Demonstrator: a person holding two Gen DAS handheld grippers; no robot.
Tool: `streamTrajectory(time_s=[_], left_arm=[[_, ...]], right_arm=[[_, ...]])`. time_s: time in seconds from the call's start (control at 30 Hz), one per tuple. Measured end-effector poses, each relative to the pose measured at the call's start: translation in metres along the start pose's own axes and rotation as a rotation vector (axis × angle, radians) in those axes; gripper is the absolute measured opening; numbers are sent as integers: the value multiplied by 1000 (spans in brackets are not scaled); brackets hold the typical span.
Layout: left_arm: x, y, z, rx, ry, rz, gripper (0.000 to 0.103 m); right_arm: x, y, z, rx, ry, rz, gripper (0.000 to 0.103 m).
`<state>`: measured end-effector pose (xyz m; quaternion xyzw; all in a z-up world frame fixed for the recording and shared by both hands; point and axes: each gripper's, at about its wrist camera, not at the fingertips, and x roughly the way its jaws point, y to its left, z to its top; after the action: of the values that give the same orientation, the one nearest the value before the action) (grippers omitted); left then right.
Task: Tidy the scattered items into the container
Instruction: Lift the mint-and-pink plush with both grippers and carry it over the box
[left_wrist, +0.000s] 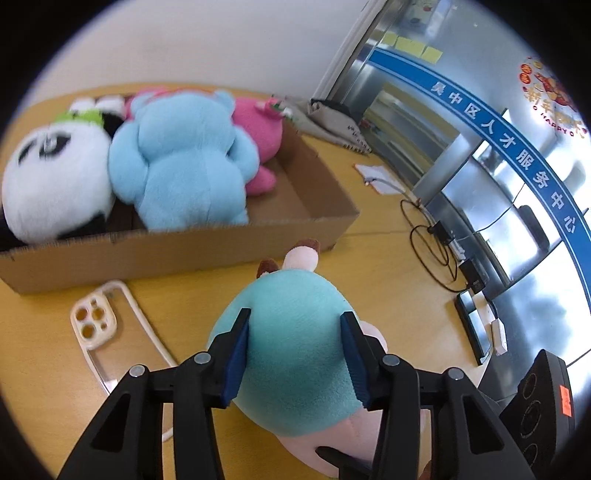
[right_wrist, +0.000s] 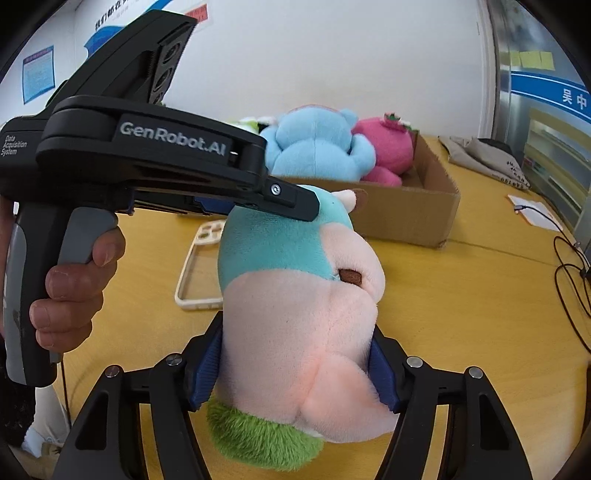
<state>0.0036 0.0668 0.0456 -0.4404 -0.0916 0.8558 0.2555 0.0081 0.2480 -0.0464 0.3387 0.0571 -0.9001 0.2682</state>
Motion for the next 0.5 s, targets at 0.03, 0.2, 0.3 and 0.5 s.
streamTrajectory(time_s=[0.03, 0.2, 0.3, 0.5], left_arm=[[-6, -6, 5, 19, -21, 11, 45], [-23, -27, 31, 93, -84, 45, 45], [-24, -35, 54, 128, -98, 49, 45], [-22, -58, 91, 200, -135, 49, 45]], right_arm=[[-4, -2, 6, 0, -21, 4, 74], [-13, -12, 34, -5, -97, 0, 74], [-13, -20, 52, -7, -133, -12, 74], [-11, -46, 81, 14, -196, -24, 74]])
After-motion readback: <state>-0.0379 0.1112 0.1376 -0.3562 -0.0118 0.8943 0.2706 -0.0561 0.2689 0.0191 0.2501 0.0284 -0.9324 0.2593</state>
